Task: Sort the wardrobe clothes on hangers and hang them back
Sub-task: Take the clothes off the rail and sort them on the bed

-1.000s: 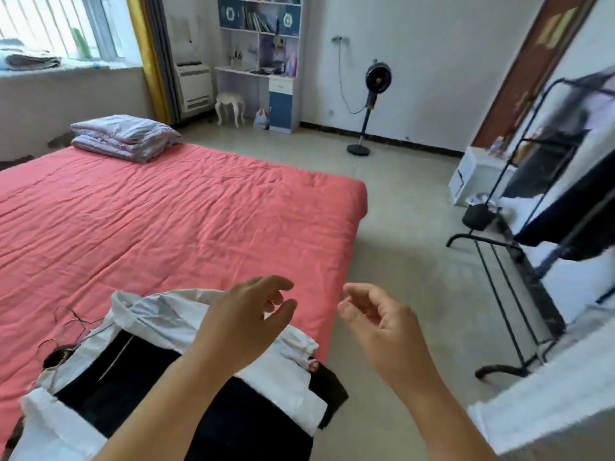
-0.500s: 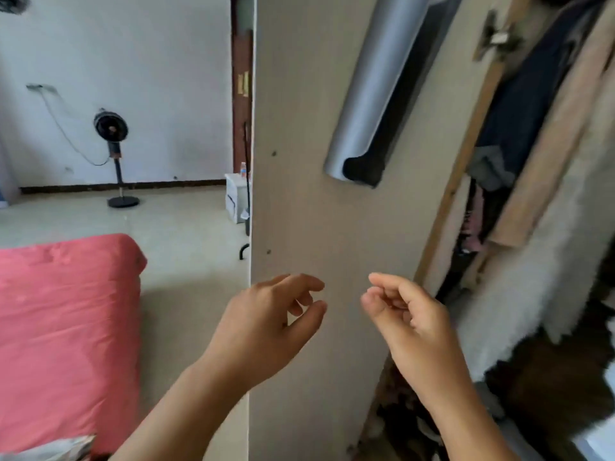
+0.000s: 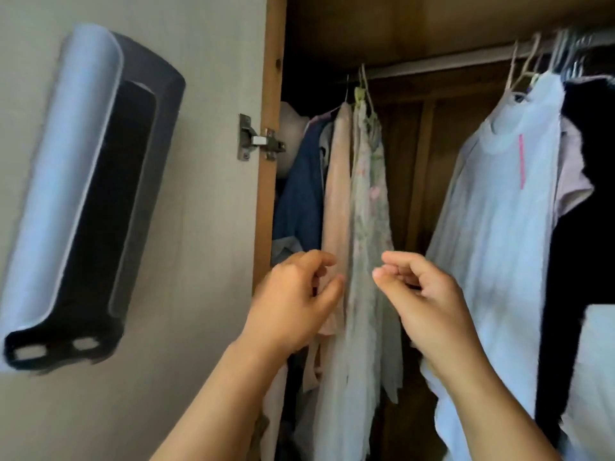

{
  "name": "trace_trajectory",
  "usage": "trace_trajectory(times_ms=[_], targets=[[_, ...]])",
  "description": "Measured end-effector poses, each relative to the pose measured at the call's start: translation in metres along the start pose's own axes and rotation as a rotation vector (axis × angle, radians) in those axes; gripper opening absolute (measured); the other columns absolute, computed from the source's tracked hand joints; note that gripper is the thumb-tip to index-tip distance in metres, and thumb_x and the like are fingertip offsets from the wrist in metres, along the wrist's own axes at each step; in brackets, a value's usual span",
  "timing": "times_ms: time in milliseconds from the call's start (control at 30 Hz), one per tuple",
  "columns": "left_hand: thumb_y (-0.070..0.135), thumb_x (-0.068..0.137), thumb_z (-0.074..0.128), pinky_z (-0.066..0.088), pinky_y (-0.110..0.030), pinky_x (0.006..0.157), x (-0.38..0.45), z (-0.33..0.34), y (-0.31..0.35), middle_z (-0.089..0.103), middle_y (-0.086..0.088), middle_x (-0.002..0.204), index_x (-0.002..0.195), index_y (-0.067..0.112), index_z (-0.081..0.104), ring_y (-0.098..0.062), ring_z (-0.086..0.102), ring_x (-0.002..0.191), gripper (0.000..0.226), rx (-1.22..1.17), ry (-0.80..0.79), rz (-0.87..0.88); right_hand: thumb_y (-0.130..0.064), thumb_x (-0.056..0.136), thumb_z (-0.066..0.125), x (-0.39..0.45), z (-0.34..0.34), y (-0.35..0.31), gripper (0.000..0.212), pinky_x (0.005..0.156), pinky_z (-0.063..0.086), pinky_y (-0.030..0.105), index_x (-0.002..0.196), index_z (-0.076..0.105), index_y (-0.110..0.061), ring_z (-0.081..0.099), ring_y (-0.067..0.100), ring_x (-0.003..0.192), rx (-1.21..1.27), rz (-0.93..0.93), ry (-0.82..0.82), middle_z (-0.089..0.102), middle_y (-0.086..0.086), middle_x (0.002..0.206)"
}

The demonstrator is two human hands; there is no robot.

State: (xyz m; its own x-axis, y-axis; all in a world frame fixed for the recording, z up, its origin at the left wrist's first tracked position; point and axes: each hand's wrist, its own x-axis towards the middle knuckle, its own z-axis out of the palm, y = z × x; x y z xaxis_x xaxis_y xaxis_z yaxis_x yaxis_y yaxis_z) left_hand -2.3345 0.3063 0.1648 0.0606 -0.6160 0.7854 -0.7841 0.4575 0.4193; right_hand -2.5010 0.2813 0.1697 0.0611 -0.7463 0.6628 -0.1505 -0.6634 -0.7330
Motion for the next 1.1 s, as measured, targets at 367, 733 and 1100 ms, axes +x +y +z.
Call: trace_trajectory(times_ms=[367, 733, 1100], targets=[[0.039, 0.086, 0.062, 0.045, -0.028, 0.085, 0.167, 0.037, -0.041, 0.051, 0.011, 0.118, 0.123, 0.027, 0.055, -0.005, 0.051, 0.104, 0.039, -0.194, 0.053, 0.18, -0.026, 0.086, 0.066, 0.165, 0.011, -0.001, 0.019, 0.077, 0.045, 0.014, 0.105, 0.063, -0.025, 0.057, -0.001, 0.087, -0.269, -0.148, 0.171, 0.062, -0.013, 0.093], [0.035, 0.086, 0.064, 0.047, -0.033, 0.088, 0.246, 0.038, -0.041, 0.051, 0.006, 0.117, 0.124, 0.025, 0.055, -0.011, 0.051, 0.106, 0.041, -0.159, 0.115, 0.181, -0.032, 0.087, 0.063, 0.253, 0.02, -0.027, 0.032, 0.082, 0.045, 0.021, 0.118, 0.061, -0.022, 0.057, 0.005, 0.097, -0.332, -0.262, 0.182, 0.06, -0.009, 0.104], [0.034, 0.085, 0.064, 0.045, -0.033, 0.094, 0.307, 0.038, -0.037, 0.05, 0.004, 0.12, 0.128, 0.023, 0.051, -0.011, 0.048, 0.113, 0.046, -0.011, 0.324, 0.215, -0.037, 0.087, 0.061, 0.339, 0.029, -0.022, 0.03, 0.088, 0.051, 0.032, 0.114, 0.061, -0.024, 0.058, 0.005, 0.095, -0.176, -0.262, 0.121, 0.06, -0.013, 0.097]])
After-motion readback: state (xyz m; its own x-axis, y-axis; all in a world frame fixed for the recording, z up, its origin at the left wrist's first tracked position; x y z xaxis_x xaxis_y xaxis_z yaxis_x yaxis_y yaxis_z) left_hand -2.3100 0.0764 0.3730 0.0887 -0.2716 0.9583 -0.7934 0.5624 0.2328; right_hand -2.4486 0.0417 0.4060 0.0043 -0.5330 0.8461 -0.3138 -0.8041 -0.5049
